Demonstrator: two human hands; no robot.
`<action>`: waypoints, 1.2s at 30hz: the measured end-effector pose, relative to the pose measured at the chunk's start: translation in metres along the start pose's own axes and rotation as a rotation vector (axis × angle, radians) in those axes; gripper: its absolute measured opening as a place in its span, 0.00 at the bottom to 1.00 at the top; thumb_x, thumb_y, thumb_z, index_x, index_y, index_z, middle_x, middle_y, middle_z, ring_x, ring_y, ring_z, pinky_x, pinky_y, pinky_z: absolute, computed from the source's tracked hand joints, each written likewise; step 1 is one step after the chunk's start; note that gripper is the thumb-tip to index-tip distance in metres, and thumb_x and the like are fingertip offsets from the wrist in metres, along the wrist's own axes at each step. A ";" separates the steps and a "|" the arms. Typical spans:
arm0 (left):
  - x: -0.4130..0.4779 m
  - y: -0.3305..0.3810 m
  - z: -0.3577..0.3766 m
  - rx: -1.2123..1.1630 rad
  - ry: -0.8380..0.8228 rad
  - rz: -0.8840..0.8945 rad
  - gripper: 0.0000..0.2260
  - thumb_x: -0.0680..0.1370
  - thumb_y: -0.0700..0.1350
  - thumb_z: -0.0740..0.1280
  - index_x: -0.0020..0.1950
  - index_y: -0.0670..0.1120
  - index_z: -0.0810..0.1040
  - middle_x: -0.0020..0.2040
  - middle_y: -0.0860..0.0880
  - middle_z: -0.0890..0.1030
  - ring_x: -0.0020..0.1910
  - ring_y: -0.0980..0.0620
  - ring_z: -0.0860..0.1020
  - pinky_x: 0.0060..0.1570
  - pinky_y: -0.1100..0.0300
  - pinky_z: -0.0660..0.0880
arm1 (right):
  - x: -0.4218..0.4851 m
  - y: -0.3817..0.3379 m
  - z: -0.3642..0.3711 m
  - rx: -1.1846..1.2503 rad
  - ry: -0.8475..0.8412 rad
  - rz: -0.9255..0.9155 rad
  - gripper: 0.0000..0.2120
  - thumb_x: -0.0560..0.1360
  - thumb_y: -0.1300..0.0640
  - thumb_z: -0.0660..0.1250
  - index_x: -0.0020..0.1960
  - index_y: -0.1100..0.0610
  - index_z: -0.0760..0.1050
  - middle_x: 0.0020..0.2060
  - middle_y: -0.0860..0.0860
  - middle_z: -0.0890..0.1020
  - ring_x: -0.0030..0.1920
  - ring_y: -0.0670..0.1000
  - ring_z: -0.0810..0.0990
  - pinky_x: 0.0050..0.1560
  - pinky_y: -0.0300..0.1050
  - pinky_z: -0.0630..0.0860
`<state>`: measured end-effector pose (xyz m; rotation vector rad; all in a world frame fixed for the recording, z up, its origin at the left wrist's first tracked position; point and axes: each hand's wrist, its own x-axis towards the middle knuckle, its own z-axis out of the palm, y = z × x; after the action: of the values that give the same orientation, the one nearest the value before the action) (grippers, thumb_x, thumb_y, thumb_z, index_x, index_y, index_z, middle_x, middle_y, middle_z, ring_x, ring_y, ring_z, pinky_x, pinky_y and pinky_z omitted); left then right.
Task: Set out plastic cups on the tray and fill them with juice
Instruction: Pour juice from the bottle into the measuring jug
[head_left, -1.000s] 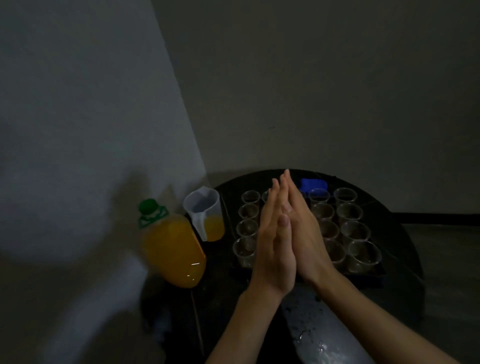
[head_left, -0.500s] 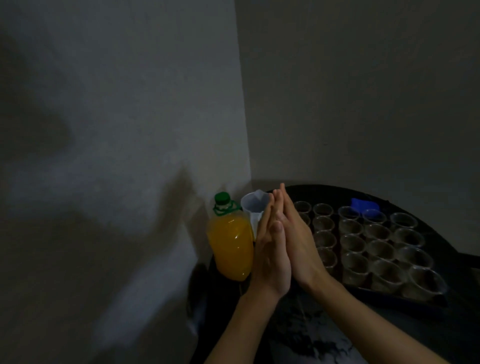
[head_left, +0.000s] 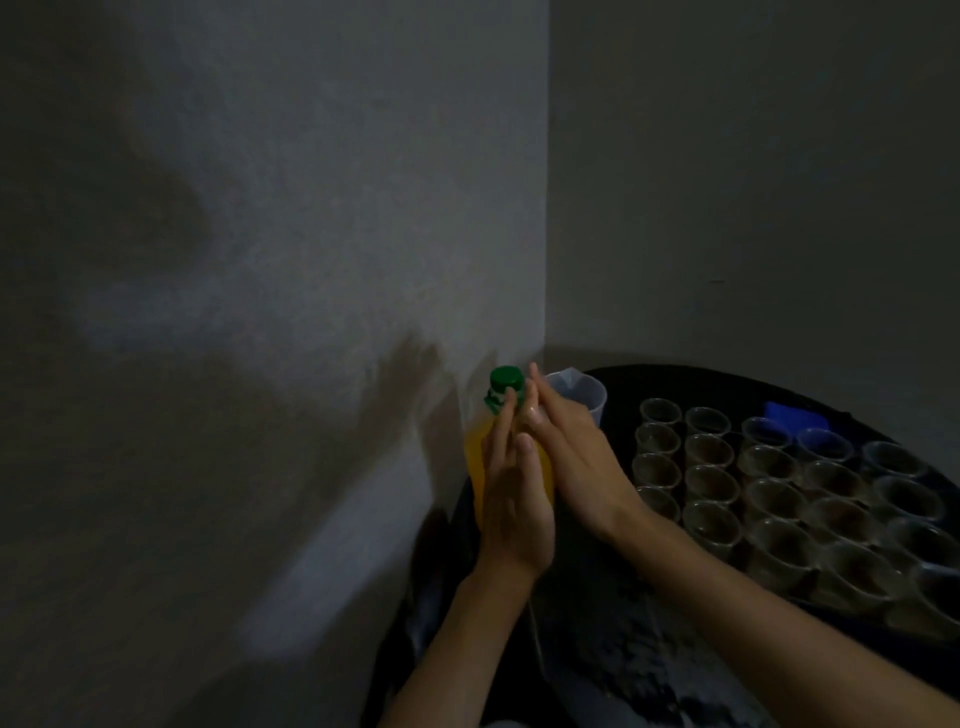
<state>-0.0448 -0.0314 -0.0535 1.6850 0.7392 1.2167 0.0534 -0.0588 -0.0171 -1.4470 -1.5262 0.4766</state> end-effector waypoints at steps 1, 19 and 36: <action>0.004 -0.004 -0.005 0.044 0.013 0.024 0.28 0.81 0.68 0.44 0.81 0.63 0.55 0.82 0.55 0.57 0.79 0.63 0.56 0.78 0.59 0.57 | 0.011 0.001 0.002 -0.019 -0.010 -0.001 0.22 0.84 0.44 0.52 0.78 0.41 0.55 0.72 0.36 0.67 0.70 0.32 0.63 0.72 0.32 0.57; 0.047 -0.095 -0.022 0.600 -0.099 -0.441 0.63 0.65 0.59 0.81 0.81 0.56 0.34 0.82 0.43 0.47 0.81 0.43 0.52 0.76 0.47 0.57 | 0.121 0.012 0.015 -0.886 -0.094 0.068 0.22 0.78 0.36 0.63 0.50 0.54 0.63 0.40 0.52 0.72 0.38 0.53 0.73 0.32 0.48 0.69; 0.046 -0.120 -0.009 0.689 -0.010 -0.354 0.64 0.64 0.56 0.82 0.81 0.52 0.35 0.78 0.41 0.57 0.75 0.43 0.65 0.72 0.48 0.69 | 0.137 0.020 -0.001 -0.767 -0.371 0.040 0.16 0.80 0.43 0.61 0.62 0.52 0.64 0.51 0.57 0.80 0.49 0.59 0.80 0.49 0.60 0.80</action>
<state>-0.0337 0.0599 -0.1429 1.9719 1.5000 0.7366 0.0850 0.0717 0.0163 -2.0498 -2.1171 0.1804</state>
